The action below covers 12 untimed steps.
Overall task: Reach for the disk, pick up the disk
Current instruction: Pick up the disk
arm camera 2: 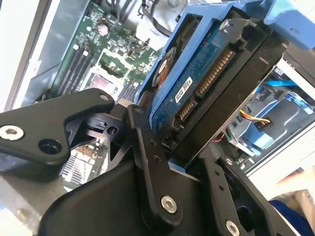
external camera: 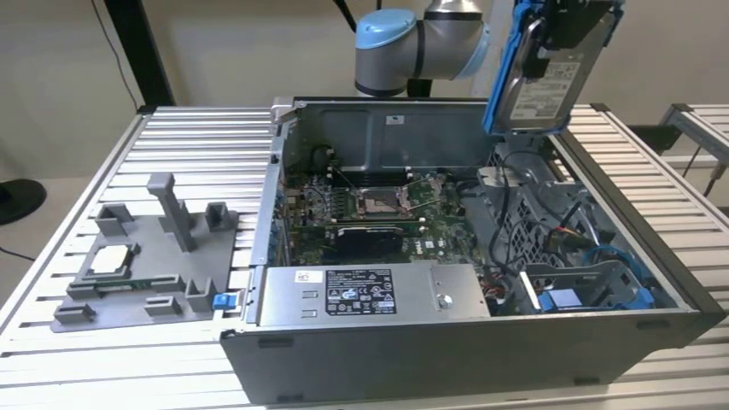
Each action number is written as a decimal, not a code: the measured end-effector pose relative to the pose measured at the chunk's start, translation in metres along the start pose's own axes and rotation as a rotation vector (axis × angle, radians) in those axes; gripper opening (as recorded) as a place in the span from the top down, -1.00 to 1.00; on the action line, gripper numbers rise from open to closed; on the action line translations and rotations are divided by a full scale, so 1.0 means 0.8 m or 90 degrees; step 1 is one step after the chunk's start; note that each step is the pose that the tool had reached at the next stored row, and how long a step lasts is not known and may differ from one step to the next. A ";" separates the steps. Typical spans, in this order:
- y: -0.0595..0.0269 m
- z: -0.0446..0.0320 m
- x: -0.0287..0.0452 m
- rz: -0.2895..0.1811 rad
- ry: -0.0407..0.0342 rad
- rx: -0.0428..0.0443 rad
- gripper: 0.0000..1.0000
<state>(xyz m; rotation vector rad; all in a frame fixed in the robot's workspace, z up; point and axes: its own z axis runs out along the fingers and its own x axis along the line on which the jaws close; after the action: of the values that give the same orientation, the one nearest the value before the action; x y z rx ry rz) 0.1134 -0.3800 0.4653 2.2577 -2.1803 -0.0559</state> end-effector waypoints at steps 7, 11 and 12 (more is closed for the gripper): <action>0.001 -0.0005 0.0223 0.000 0.0000 0.0000 1.00; 0.001 -0.0009 0.0359 0.000 0.0001 0.0000 1.00; 0.001 -0.0009 0.0392 0.000 0.0000 0.0000 1.00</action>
<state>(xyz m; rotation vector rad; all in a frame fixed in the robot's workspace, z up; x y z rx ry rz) 0.1135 -0.4113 0.4653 2.2577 -2.1802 -0.0559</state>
